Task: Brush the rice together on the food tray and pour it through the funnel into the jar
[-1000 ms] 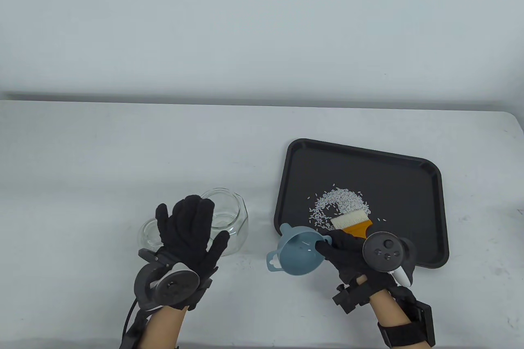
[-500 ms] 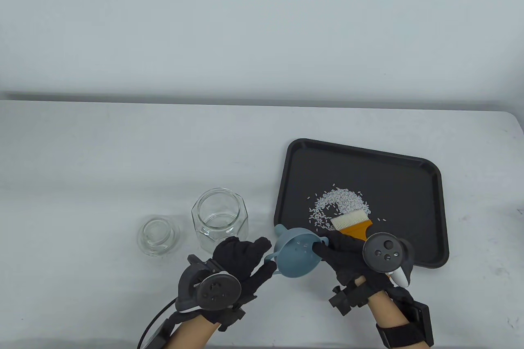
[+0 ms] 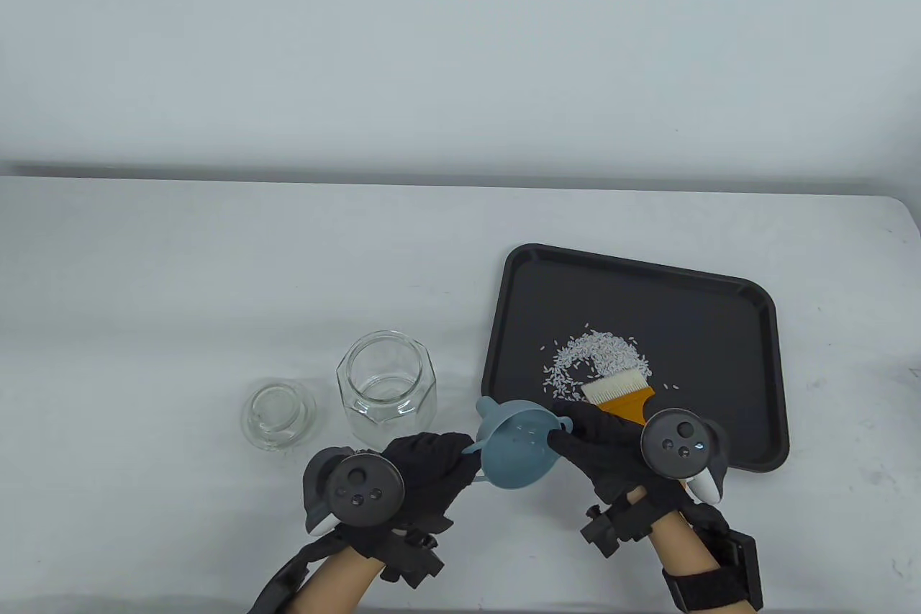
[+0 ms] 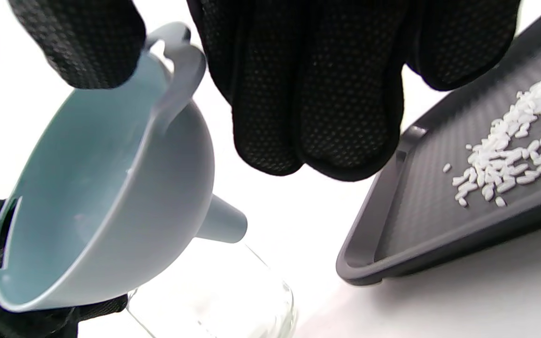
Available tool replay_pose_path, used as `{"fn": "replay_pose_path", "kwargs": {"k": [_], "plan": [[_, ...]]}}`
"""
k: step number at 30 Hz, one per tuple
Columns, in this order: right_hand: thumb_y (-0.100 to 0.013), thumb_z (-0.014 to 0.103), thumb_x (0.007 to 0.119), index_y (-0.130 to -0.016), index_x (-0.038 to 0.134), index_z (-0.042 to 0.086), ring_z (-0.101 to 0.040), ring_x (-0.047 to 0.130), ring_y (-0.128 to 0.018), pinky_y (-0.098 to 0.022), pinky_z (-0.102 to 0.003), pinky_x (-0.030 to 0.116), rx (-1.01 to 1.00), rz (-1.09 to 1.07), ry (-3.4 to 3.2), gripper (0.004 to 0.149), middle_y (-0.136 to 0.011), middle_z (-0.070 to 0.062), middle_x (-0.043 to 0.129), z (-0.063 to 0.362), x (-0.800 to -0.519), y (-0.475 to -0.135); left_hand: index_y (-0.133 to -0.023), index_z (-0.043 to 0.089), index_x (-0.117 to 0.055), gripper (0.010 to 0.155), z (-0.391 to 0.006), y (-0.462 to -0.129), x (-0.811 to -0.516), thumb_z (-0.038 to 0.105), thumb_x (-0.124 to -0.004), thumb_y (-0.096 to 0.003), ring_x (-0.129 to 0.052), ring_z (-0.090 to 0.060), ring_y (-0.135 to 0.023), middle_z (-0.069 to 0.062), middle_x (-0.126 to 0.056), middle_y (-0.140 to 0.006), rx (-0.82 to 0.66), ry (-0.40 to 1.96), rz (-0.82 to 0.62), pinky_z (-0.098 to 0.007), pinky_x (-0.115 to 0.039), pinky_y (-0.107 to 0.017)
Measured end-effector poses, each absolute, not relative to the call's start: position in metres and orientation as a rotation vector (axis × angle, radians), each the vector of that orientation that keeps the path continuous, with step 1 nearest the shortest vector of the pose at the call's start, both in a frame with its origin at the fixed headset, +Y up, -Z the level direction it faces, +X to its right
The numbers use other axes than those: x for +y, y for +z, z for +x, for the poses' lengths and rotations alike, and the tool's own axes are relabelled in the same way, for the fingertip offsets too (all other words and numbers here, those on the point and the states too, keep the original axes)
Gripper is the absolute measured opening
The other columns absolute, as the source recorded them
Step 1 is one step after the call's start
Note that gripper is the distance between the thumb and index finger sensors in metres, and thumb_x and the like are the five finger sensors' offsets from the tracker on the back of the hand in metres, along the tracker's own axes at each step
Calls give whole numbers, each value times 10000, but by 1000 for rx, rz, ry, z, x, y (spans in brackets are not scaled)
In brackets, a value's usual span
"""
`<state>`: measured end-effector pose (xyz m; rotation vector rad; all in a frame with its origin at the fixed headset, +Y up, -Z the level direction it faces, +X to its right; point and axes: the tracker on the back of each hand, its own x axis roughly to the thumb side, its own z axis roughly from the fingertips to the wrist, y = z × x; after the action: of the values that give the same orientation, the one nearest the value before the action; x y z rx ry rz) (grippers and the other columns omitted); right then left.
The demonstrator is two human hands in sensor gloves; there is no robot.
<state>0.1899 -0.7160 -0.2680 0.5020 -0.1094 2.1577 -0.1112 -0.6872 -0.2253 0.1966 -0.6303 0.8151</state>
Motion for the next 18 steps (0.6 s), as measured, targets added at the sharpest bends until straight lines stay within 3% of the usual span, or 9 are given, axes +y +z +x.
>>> {"fn": "replay_pose_path", "kwargs": {"k": [4,11,18], "plan": [[-469,599,646,-939,630,-20,-390,971,-596,-516,-631,648,-202,459,2146,777,-753,-127,905,205,-711,-269,-756,-26,-859,451,-133,-226,-673,334,-703,-534,-1021,-353,-307,-159,-997,-512,-589,897,279,-641,-729,-534],[-484,573,647,-934,637,-29,-406,962,-600,-511,-640,638,-322,316,2107,752,-776,-160,887,236,-705,-272,-750,-32,-860,454,-187,-233,-664,336,-699,-537,-1018,-350,-296,-159,-996,-503,-420,1114,404,-639,-731,-528],[-492,554,648,-922,658,-34,-413,966,-587,-504,-644,638,-349,206,2065,729,-769,-170,893,259,-710,-276,-728,-49,-867,448,-222,-247,-679,322,-699,-540,-1014,-350,-267,-166,-997,-477,-251,1254,355,-642,-734,-510]]}}
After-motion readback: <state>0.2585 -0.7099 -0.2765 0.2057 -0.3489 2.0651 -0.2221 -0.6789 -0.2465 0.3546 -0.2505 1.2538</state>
